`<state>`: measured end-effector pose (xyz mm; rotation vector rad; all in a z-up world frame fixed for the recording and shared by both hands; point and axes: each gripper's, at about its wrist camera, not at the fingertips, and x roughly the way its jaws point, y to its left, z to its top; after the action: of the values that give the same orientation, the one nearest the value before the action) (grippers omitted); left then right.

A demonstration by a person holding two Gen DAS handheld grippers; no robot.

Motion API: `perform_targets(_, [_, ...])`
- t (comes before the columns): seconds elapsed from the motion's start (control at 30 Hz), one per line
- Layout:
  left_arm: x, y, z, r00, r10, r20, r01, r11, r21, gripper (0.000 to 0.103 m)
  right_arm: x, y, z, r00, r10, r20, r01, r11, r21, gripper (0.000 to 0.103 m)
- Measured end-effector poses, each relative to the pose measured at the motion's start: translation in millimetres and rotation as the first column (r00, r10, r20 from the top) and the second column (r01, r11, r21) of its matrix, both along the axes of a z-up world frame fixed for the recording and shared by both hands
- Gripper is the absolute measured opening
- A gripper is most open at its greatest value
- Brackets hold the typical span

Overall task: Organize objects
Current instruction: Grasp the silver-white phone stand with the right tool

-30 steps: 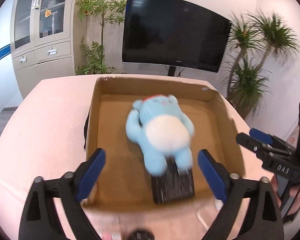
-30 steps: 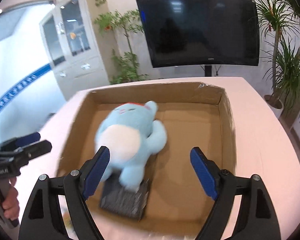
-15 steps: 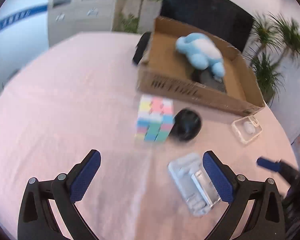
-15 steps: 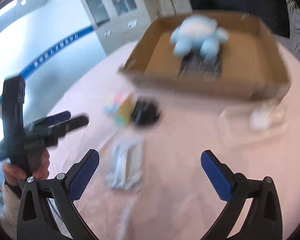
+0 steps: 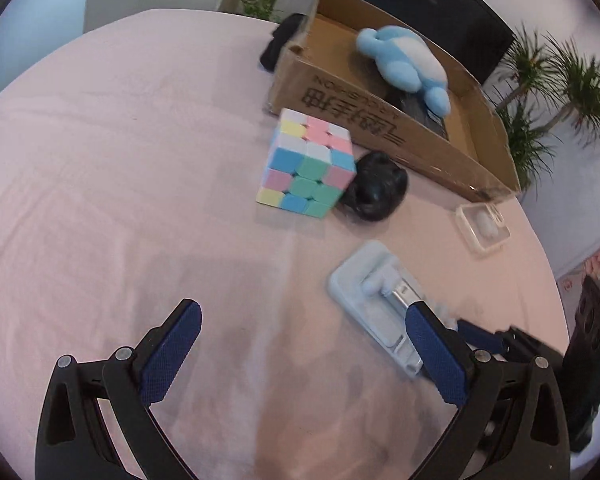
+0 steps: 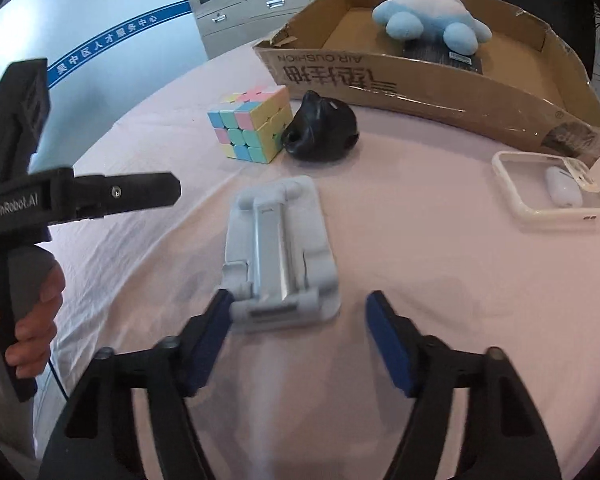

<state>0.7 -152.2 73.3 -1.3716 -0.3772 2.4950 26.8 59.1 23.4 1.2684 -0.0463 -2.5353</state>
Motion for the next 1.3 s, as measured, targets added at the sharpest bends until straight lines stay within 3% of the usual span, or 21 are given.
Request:
perform_targets(0.13, [1,13,2,0.998,-0.068,-0.006,0.068,0.998,-0.013,0.103,-2,42,0,0.999,-0.041,0.010,0.040,0.999,0.032,0.053])
perform_targets(0.23, [5,26,-1,0.993,-0.116,0.015,0.116,0.993,0.001,0.103,-3,60,5,0.998,-0.045,0.040,0.045,0.999,-0.008,0.054])
perform_targets(0.33, [14,33,-2,0.992,-0.128,0.005,0.128,0.992,0.000,0.102,0,55,10,0.999,-0.037,0.010,0.037,0.999,-0.026,0.058])
perform_targets(0.57, [17,49,-12,0.989,-0.151,0.001,0.151,0.988,-0.016,0.102,-10,28,4,1.000,-0.006,-0.005,0.006,1.000,-0.030,0.058])
perform_targets(0.67, [16,52,-12,0.989,-0.147,-0.026,0.146,0.989,-0.032,0.095,-10,29,3,1.000,-0.025,-0.009,0.024,0.999,-0.042,0.052])
perform_targets(0.77, [12,51,-11,0.991,-0.132,-0.034,0.131,0.991,-0.018,0.075,-12,29,1,0.999,-0.040,-0.006,0.040,0.998,-0.056,0.045])
perform_targets(0.83, [10,48,-12,0.993,-0.110,-0.029,0.110,0.994,-0.009,0.047,-12,26,1,0.999,-0.032,-0.010,0.032,0.998,-0.047,0.042])
perform_targets(1.0, [9,49,-13,0.995,-0.094,-0.028,0.094,0.995,0.009,0.046,-12,23,1,1.000,-0.024,-0.021,0.023,0.999,-0.042,0.039])
perform_targets(1.1, [11,57,-12,0.993,-0.111,-0.044,0.110,0.994,-0.014,0.056,-13,21,1,0.999,-0.029,-0.026,0.028,0.999,-0.040,0.039])
perform_targets(1.3, [11,62,-11,0.996,-0.086,-0.039,0.084,0.995,-0.050,0.053,-13,23,1,0.999,-0.042,-0.018,0.040,0.997,-0.068,0.026])
